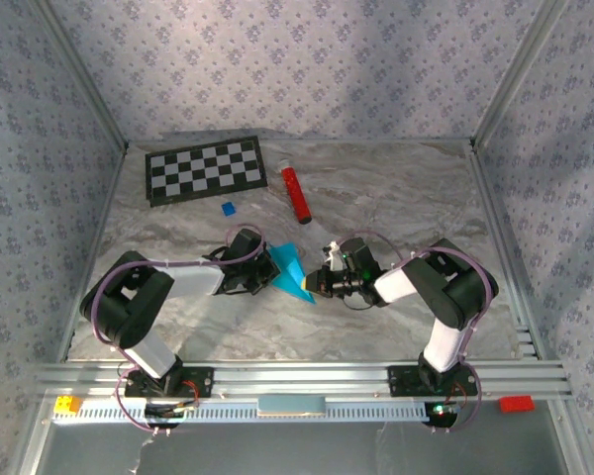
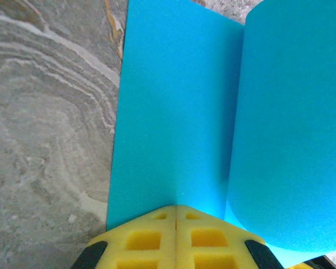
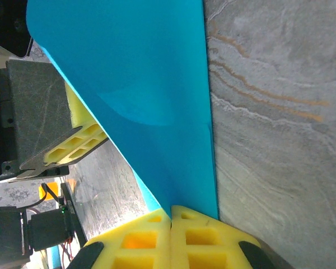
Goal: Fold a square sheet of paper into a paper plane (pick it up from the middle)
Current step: Fourth fold the wing at the center of the table.
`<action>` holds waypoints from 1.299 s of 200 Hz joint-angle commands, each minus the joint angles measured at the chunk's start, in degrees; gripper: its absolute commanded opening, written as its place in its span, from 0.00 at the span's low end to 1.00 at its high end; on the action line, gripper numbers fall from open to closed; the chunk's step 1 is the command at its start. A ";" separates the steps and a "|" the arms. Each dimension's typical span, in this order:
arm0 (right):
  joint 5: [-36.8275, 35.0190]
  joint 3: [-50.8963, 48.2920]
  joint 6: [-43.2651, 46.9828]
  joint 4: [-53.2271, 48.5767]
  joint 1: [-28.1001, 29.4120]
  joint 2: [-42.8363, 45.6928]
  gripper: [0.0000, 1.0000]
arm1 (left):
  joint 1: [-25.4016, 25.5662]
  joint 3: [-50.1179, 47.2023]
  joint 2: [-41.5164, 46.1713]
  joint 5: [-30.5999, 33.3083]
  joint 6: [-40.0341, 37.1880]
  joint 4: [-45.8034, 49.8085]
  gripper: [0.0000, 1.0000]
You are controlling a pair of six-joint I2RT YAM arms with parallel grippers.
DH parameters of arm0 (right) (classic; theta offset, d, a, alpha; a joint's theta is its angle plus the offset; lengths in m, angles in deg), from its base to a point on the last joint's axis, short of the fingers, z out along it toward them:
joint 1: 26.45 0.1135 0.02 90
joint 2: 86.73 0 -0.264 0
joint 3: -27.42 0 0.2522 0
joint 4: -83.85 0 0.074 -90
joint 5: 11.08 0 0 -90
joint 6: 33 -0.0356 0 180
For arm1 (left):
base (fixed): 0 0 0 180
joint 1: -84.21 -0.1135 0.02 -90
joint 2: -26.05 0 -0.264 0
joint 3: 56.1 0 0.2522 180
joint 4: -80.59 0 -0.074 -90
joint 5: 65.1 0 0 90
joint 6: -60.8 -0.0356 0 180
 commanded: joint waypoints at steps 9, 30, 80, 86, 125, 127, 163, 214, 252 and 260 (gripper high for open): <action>-1.96 -0.31 -0.34 -4.70 0.22 -2.33 0.00 | 0.30 -0.27 2.29 1.83 -2.11 2.89 0.05; -2.19 -0.23 -0.39 -5.22 0.22 -2.73 0.00 | 0.43 1.01 3.75 1.20 -4.51 2.28 0.08; -2.75 0.03 -0.68 -6.03 0.22 -3.22 0.00 | 1.62 -0.62 6.22 -1.23 -8.74 -7.55 0.08; -2.90 0.04 -0.69 -6.12 0.22 -3.22 0.00 | 1.66 -0.80 5.85 -2.12 -8.71 -8.57 0.08; -3.11 0.10 -0.67 -6.60 0.22 -3.45 0.00 | 1.75 -0.20 1.61 -6.16 -7.32 -14.47 0.07; -3.13 0.10 -0.69 -6.66 0.22 -3.40 0.00 | 1.77 -0.19 1.47 -6.27 -7.22 -14.82 0.06; -3.23 0.28 -0.54 -7.24 0.13 -3.45 0.00 | 1.82 0.55 -0.91 -6.24 -6.44 -15.63 0.06; -3.30 0.42 -0.34 -8.24 0.09 -3.27 0.00 | 1.86 0.93 -3.17 -4.16 -4.99 -15.39 0.04; -3.33 0.56 -0.09 -8.81 0.04 -3.27 0.00 | 1.79 1.01 -3.95 -3.17 -4.52 -15.00 0.03; -3.34 0.71 0.00 -9.14 0.05 -3.27 0.00 | 1.79 1.04 -4.04 -3.14 -4.57 -14.95 0.03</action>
